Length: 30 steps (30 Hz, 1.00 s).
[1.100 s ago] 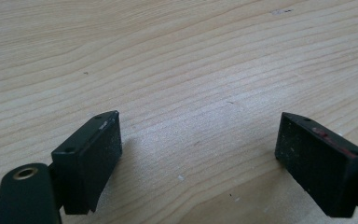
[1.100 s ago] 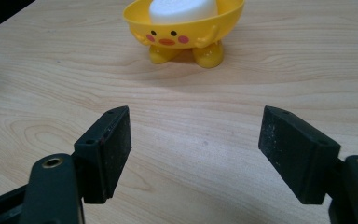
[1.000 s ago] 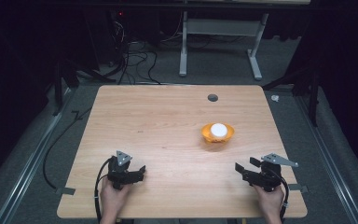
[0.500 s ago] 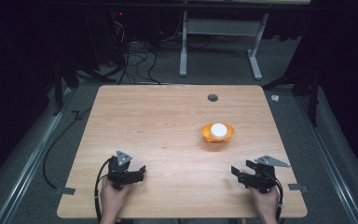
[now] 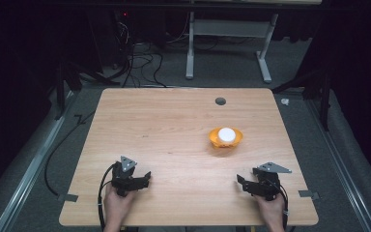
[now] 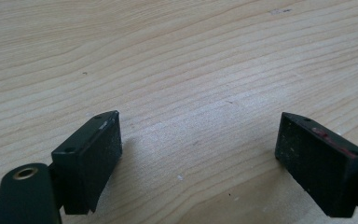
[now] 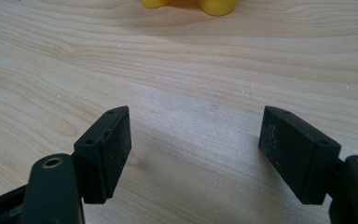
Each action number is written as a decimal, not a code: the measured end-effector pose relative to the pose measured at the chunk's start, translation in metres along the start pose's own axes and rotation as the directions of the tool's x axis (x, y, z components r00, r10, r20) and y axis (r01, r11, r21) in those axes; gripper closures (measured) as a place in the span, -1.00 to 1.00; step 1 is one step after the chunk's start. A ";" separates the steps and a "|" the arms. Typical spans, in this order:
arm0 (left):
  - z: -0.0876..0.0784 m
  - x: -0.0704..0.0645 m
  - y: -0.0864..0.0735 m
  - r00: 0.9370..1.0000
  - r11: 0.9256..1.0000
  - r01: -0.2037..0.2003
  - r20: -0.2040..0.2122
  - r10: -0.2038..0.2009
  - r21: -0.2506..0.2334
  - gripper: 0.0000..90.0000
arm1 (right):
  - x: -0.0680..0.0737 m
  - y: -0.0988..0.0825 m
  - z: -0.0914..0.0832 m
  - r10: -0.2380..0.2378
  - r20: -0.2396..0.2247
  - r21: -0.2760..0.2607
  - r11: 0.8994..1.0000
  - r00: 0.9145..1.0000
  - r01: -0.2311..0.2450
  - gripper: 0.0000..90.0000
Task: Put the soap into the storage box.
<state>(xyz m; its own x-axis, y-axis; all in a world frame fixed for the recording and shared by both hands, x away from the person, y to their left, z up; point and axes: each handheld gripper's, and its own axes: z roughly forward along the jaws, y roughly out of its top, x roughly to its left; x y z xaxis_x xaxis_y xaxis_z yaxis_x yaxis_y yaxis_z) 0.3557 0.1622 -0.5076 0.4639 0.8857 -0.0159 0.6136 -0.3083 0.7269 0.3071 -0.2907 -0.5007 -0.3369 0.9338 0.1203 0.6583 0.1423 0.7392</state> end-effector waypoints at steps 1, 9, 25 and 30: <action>0.000 0.000 0.000 1.000 1.000 0.000 0.000 0.000 0.001 -0.67 | 0.000 0.000 0.001 -0.007 0.003 0.003 1.000 1.000 0.007 -0.42; 0.000 0.000 0.000 1.000 1.000 -0.001 0.000 0.001 0.001 -0.67 | 0.009 0.002 0.005 -0.069 0.054 0.034 0.997 0.996 0.067 -0.46; 0.000 0.000 0.000 1.000 1.000 -0.002 0.000 0.002 0.000 -0.67 | 0.015 0.002 0.007 -0.109 0.075 0.052 0.993 0.991 0.105 -0.52; 0.000 0.000 0.000 1.000 1.000 -0.002 0.000 0.002 0.000 -0.67 | 0.015 0.002 0.007 -0.109 0.077 0.052 0.993 0.991 0.105 -0.52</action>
